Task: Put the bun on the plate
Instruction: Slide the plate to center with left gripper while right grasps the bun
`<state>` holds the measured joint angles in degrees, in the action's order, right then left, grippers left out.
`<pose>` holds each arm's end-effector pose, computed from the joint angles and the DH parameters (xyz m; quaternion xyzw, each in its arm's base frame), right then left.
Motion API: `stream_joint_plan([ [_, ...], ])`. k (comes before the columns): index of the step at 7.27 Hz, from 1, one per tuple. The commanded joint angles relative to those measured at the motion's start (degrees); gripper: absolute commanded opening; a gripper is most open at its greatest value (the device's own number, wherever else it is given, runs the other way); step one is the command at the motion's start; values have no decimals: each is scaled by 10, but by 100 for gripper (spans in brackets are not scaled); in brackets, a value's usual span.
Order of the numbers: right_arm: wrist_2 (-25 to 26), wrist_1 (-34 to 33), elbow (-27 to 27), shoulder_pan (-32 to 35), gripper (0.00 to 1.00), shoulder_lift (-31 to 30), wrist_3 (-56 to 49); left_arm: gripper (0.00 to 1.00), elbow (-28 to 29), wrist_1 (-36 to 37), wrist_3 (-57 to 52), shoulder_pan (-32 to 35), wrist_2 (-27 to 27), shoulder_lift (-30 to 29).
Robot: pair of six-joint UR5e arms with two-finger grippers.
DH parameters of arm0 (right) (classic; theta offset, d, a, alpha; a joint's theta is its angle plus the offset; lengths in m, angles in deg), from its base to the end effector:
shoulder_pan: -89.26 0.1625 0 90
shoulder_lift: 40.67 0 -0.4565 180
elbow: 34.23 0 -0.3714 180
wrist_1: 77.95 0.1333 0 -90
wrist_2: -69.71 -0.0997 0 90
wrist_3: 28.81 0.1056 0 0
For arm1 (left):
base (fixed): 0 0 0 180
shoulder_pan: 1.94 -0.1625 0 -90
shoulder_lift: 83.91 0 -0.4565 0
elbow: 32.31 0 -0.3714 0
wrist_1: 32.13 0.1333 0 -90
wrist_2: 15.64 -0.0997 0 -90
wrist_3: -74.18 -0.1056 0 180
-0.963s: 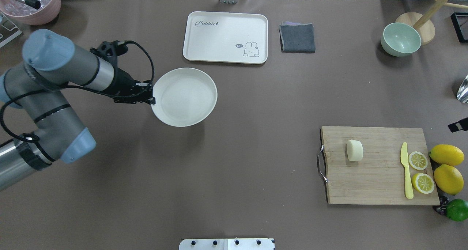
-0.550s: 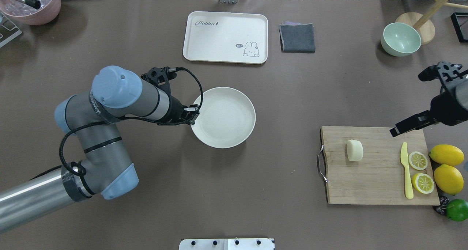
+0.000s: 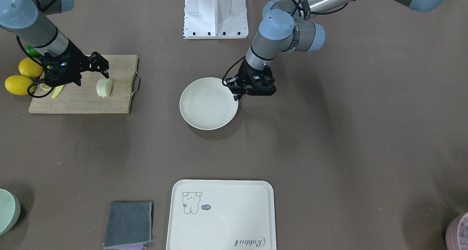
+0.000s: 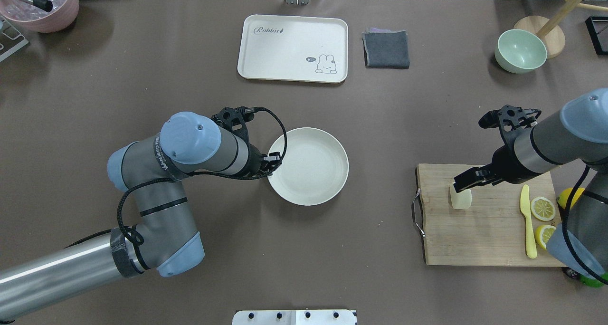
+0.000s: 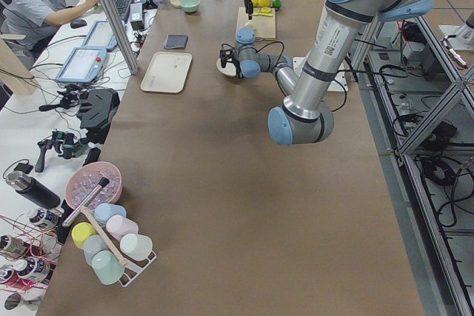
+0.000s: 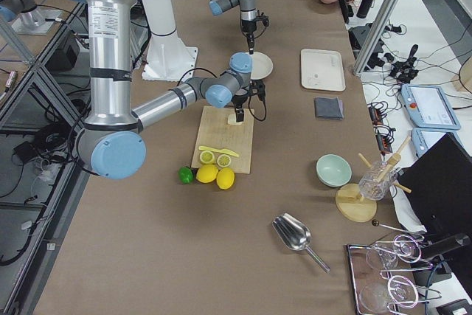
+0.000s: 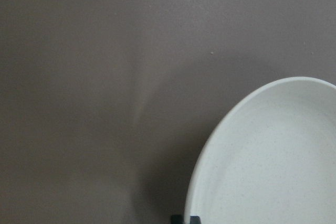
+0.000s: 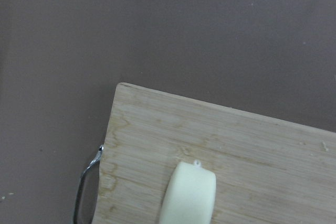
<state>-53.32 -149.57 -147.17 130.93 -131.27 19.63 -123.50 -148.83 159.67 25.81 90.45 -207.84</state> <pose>-0.3023 -0.3704 0.4799 0.0223 -0.4264 -0.0980 0.8989 0.5667 -0.4157 0.2876 0.0260 0.5220 -0.1007 0.8466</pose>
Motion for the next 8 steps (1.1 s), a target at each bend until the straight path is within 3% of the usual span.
stream_joint_plan([
  [1,26,0,17,-28,98,5,19,0,5,-1,0,-2,-3,1],
  [2,27,1,31,-31,97,9,20,0,5,-1,0,-2,-3,1],
  [4,27,1,61,-32,89,33,18,21,4,-2,0,0,-3,1],
  [5,25,0,60,-33,72,33,19,92,3,-1,-1,1,-4,1],
  [6,21,0,61,-32,35,33,14,97,2,-1,-1,2,-17,1],
  [7,19,0,61,-32,13,33,12,97,3,-1,-1,3,-21,1],
  [8,18,0,56,-30,12,32,12,97,1,-1,0,5,-21,1],
])
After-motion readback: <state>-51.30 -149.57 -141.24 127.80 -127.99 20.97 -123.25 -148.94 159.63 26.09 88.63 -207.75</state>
